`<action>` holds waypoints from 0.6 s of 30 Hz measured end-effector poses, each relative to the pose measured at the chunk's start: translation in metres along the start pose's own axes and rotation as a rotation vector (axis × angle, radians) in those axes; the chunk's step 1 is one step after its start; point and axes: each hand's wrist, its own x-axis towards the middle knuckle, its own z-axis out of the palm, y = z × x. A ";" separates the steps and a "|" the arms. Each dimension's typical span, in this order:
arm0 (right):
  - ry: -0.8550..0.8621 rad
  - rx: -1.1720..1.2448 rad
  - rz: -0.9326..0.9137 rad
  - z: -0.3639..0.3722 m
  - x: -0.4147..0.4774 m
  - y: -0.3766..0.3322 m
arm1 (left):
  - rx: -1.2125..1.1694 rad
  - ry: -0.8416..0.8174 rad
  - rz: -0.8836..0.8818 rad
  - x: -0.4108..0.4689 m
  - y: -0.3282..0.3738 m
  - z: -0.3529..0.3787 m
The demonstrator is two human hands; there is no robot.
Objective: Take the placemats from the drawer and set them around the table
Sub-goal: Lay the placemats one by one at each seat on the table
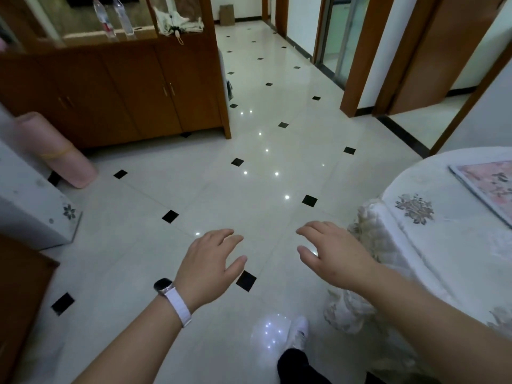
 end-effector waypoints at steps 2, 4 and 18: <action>-0.006 0.023 0.008 -0.001 0.026 0.020 | -0.003 -0.003 0.006 0.035 0.001 0.003; 0.002 0.033 0.025 -0.006 0.055 0.044 | 0.008 -0.015 0.034 0.075 0.004 0.006; 0.043 0.071 0.186 -0.056 0.189 0.186 | 0.042 -0.084 0.181 0.308 0.048 0.015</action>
